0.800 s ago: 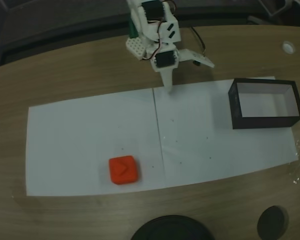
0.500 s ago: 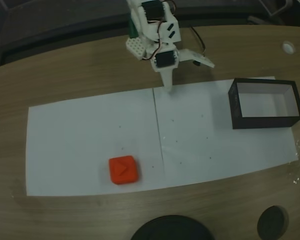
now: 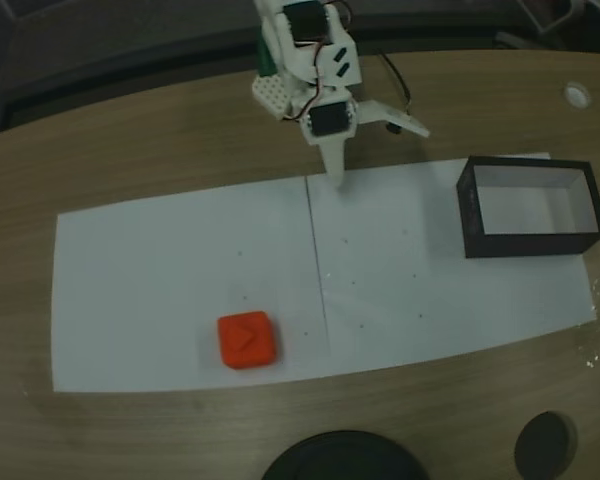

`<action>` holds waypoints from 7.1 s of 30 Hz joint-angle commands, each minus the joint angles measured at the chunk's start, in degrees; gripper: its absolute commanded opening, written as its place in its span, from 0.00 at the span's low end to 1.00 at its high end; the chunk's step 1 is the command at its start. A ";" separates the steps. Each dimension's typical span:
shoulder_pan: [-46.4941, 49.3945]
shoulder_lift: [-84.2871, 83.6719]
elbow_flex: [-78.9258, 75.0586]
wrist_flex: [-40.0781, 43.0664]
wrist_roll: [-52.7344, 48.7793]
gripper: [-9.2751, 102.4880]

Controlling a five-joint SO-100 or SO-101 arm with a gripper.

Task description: Grab a orange square and put it in the box.

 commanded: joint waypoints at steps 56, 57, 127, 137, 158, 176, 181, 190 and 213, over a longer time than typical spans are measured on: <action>22.68 -126.04 -111.97 13.54 -9.93 0.50; 22.76 -127.18 -112.76 13.54 -10.20 0.50; -44.12 -123.93 -126.65 15.91 -15.21 0.11; -44.03 -125.42 -126.30 17.31 -13.71 0.11; -36.47 -120.15 -134.03 27.07 -16.26 0.16; 6.86 -82.44 -145.20 29.36 -3.34 0.08; 6.77 -68.91 -133.95 29.36 -1.14 0.08; 6.68 -42.28 -105.73 26.63 0.35 0.08; 7.29 1.49 -46.23 -2.55 -3.87 0.08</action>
